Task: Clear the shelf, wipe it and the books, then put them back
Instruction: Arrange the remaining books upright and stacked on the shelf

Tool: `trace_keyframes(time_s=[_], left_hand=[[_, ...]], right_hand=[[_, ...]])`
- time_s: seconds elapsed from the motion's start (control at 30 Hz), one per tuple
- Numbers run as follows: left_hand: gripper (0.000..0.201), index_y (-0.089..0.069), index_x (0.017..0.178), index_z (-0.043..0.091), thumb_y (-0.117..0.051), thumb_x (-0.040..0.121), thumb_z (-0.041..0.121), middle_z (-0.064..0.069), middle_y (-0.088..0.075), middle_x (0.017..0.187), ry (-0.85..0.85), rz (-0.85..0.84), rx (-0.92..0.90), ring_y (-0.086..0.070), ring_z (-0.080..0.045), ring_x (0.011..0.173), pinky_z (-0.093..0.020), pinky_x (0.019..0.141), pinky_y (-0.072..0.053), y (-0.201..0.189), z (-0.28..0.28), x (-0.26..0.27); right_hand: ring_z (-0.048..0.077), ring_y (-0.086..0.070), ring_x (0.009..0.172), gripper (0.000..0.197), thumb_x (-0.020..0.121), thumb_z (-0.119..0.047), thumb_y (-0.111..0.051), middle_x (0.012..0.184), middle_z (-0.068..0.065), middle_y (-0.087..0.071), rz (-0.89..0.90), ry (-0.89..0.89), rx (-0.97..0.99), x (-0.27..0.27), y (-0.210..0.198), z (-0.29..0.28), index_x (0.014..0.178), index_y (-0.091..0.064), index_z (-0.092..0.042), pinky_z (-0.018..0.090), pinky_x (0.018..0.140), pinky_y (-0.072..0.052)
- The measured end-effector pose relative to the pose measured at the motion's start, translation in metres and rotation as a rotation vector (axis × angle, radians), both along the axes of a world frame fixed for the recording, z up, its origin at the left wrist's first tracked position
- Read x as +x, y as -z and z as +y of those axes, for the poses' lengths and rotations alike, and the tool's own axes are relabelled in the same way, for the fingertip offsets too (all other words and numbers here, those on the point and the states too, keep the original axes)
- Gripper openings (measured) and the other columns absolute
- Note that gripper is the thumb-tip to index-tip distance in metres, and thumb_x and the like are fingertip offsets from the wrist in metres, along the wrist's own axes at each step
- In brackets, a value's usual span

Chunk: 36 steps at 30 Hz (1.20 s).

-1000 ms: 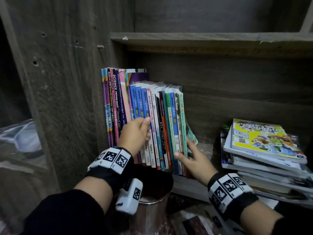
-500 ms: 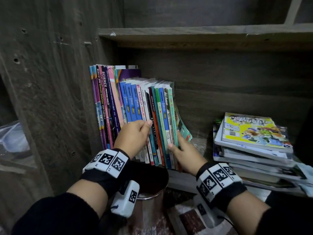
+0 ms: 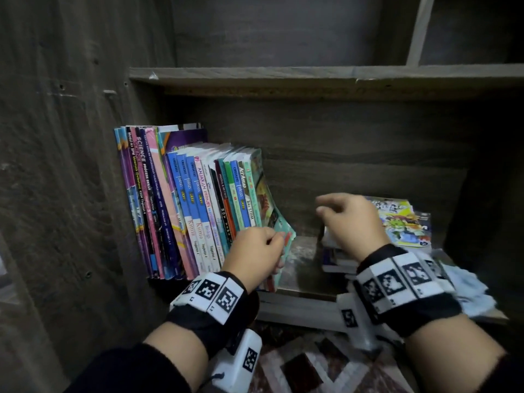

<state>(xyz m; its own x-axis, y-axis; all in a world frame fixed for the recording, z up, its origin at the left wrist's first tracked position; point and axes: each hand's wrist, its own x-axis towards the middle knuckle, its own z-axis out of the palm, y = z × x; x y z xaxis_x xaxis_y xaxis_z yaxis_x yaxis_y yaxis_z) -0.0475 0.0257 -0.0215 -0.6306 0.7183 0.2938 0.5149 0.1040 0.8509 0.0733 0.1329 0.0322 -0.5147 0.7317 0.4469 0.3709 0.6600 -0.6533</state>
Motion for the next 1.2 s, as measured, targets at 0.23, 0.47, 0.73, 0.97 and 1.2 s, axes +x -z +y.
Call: trace_keyframes(time_s=[0.23,0.47,0.73,0.97,1.2], left_hand=[[0.048,-0.06,0.074,0.003,-0.052,0.093,0.046,-0.013,-0.057,0.067,0.065,0.026,0.009,-0.065,-0.036,0.074,-0.047,0.071,-0.056,-0.018,0.065,0.021],[0.04,-0.052,0.059,0.011,-0.075,0.081,0.035,-0.003,-0.044,0.049,0.055,-0.176,-0.069,-0.04,-0.018,0.045,-0.026,0.052,-0.035,-0.014,0.103,0.035],[0.014,-0.063,0.077,0.001,-0.065,0.088,0.009,-0.014,-0.06,0.07,0.109,-0.541,-0.033,-0.048,-0.02,0.053,-0.019,0.04,-0.034,-0.003,0.106,0.02],[0.019,-0.065,0.09,0.007,-0.062,0.092,0.026,-0.013,-0.069,0.084,0.227,-0.793,-0.073,-0.061,-0.019,0.057,-0.02,0.049,-0.045,-0.004,0.1,0.014],[0.014,-0.063,0.103,0.002,-0.06,0.089,0.005,-0.013,-0.072,0.095,0.335,-0.861,-0.111,-0.068,-0.021,0.075,-0.033,0.066,-0.055,-0.008,0.091,0.021]], right_hand=[[0.039,-0.046,0.118,0.052,0.087,-0.044,-0.057,0.127,0.022,-0.054,-0.452,0.485,0.01,0.072,0.006,0.053,0.124,-0.057,-0.007,0.04,0.094,-0.041],[0.038,-0.049,0.113,0.066,0.078,-0.068,-0.057,0.121,0.02,-0.055,-0.433,0.47,-0.154,0.083,0.021,0.082,0.103,-0.064,-0.008,0.042,0.092,-0.046],[0.036,-0.044,0.12,0.059,0.078,-0.059,-0.067,0.128,0.014,-0.053,-0.372,0.487,-0.07,0.071,0.017,0.068,0.118,-0.061,-0.015,0.04,0.095,-0.039],[0.033,-0.041,0.127,0.072,0.067,-0.055,-0.079,0.136,0.011,-0.052,-0.245,0.335,-0.266,0.071,0.019,0.072,0.125,-0.06,-0.016,0.041,0.105,-0.038],[0.023,-0.056,0.096,0.059,0.073,-0.021,-0.083,0.109,0.01,-0.059,-0.099,0.243,-0.344,0.072,0.014,0.075,0.121,-0.054,-0.003,0.032,0.084,-0.044]])
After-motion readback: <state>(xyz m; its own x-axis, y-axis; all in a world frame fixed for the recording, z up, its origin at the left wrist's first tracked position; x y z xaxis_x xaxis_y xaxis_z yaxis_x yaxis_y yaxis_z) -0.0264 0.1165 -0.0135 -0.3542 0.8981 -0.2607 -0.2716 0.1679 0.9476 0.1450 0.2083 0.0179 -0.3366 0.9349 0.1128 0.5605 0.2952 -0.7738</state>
